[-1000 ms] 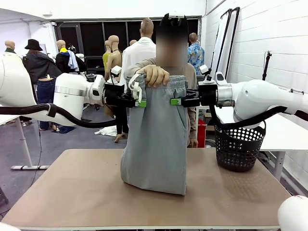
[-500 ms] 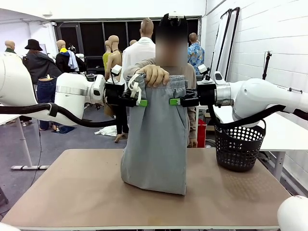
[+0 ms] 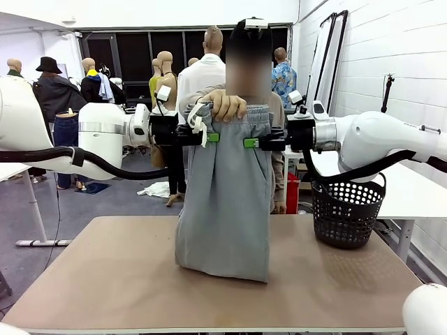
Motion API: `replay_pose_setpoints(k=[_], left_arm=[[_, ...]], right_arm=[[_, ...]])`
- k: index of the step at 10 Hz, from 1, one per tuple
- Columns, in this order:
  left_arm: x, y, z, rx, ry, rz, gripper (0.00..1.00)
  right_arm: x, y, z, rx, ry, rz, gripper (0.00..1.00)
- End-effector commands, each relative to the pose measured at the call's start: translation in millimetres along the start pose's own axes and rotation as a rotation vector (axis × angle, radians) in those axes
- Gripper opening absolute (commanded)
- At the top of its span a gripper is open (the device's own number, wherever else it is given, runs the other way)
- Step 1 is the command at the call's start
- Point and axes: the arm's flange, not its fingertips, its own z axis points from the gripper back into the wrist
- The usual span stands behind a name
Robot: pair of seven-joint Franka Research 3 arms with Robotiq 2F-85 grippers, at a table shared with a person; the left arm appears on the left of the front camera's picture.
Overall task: Fold the training pants.
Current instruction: Release the ends of the Training pants and then grab the overlapped ends, then fold the Training pants in half.
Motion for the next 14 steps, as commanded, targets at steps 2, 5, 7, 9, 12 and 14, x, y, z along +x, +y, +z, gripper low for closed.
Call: replay_pose_setpoints(k=[2, 5, 7, 9, 12, 14], left_arm=[[3.0, -5.7, -1.2, -0.002, -0.023, 0.002, 0.00], [-1.7, -2.1, 1.3, 0.007, 0.008, 0.026, 0.00], [-7.7, 12.6, 4.5, 0.013, 0.016, 0.047, 0.00], [-6.7, 1.8, 2.7, 0.005, 0.006, 0.024, 0.00], [-6.7, 1.8, 2.7, 0.005, 0.006, 0.024, 0.00], [-6.7, 1.8, 2.7, 0.005, 0.006, 0.024, 0.00]], right_arm=[[12.7, -1.2, -2.8, 0.038, -0.010, 0.015, 0.00], [9.8, -4.6, -1.9, 0.061, -0.016, 0.016, 0.00], [7.2, -7.8, -3.7, 0.042, 0.025, 0.018, 0.00], [3.6, 0.6, 0.0, 0.050, 0.008, 0.001, 0.00], [3.6, 0.6, 0.0, 0.050, 0.008, 0.001, 0.00], [3.6, 0.6, 0.0, 0.050, 0.008, 0.001, 0.00]])
